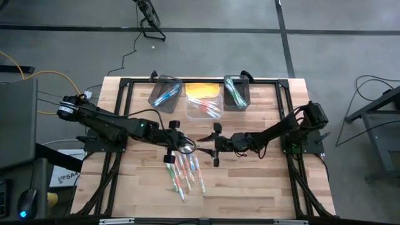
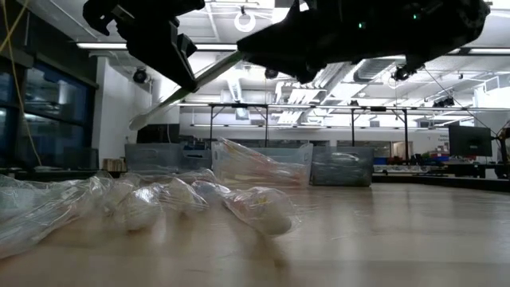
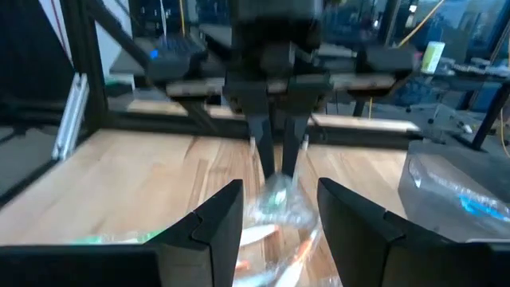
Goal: Pick & Place Toothbrushes
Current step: Put the green toothbrush into the right black bin
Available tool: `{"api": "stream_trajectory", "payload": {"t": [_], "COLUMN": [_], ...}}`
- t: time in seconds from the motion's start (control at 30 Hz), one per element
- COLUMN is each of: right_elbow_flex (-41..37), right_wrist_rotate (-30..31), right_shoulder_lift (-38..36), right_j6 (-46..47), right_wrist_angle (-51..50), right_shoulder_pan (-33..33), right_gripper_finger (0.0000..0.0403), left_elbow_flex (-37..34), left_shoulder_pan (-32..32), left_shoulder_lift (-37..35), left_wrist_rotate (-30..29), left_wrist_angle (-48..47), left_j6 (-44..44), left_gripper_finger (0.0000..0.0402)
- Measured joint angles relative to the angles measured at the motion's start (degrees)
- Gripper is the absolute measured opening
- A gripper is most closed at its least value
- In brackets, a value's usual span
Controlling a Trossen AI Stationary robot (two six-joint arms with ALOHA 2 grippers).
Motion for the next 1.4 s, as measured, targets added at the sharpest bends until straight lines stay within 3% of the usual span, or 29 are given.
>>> {"api": "stream_trajectory", "payload": {"t": [0.2,0.8,1.07,1.2,1.4], "right_elbow_flex": [2.05,2.78,2.76,2.76,2.69], "right_wrist_rotate": [0.98,0.46,1.06,5.57,24.42], "right_shoulder_lift": [0.07,0.07,0.0,-1.0,-4.92], "right_j6": [-0.32,-0.47,0.34,3.01,7.68], "right_wrist_angle": [-6.64,-6.94,-6.98,-9.91,-21.41], "right_shoulder_pan": [-0.07,-0.16,-0.13,-0.11,-0.09], "right_gripper_finger": [0.0135,0.0022,0.0012,0.0012,0.0012], "left_elbow_flex": [0.0,0.0,0.02,0.02,0.03], "left_shoulder_pan": [0.01,0.02,-0.05,-0.02,-0.02], "left_shoulder_lift": [0.0,0.0,0.0,-0.85,-3.33], "left_wrist_rotate": [-0.23,-0.37,-0.49,-3.16,-5.85], "left_wrist_angle": [-0.07,-0.34,-0.68,-3.49,-8.19], "left_j6": [0.03,-0.84,-0.82,-0.91,-4.75], "left_gripper_finger": [0.0006,0.0007,0.007,0.0112,0.0143]}}
